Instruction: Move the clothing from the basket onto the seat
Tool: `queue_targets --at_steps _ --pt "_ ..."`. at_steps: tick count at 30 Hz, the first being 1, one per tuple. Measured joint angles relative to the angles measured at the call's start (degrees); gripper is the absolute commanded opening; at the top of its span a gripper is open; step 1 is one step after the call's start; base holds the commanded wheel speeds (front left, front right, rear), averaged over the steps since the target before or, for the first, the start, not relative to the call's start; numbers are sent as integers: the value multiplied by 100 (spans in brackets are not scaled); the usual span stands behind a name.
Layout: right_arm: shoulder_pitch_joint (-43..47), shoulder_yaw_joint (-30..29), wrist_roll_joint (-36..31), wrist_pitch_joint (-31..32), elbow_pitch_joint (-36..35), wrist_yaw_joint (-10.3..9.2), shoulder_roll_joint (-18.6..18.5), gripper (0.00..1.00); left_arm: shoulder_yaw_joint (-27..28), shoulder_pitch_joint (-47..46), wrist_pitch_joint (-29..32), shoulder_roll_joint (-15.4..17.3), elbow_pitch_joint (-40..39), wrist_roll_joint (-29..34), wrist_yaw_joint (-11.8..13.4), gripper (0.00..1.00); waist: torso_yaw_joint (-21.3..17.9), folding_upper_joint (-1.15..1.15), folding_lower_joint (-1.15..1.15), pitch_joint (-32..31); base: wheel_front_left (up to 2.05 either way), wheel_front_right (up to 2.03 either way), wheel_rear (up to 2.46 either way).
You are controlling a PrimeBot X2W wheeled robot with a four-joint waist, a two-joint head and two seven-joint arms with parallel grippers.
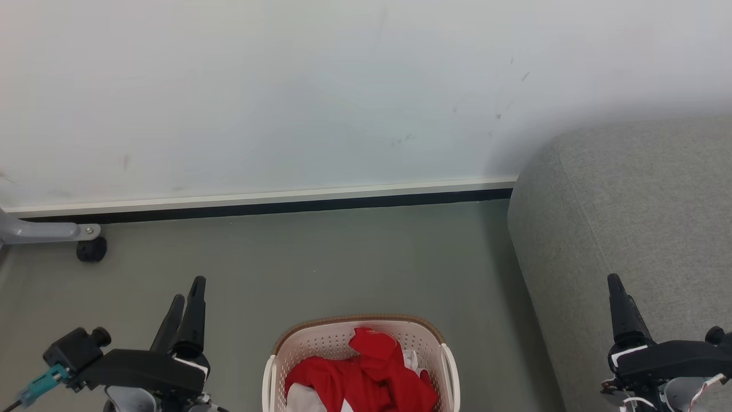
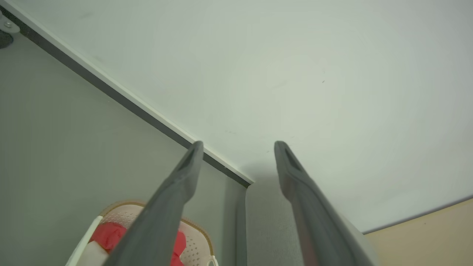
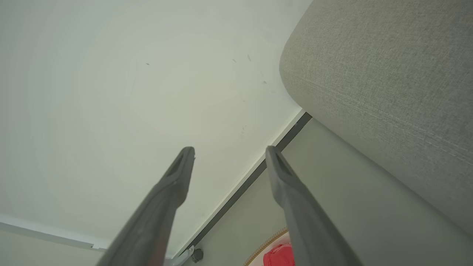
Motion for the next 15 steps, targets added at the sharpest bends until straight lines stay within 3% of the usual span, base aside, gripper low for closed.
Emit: queue_targets --at_steps 15 --pt "-214 637 -1545 -323 97 -324 -289 100 -481 -132 -339 268 14 1273 301 100 27 0 0 -21 0 0 0"
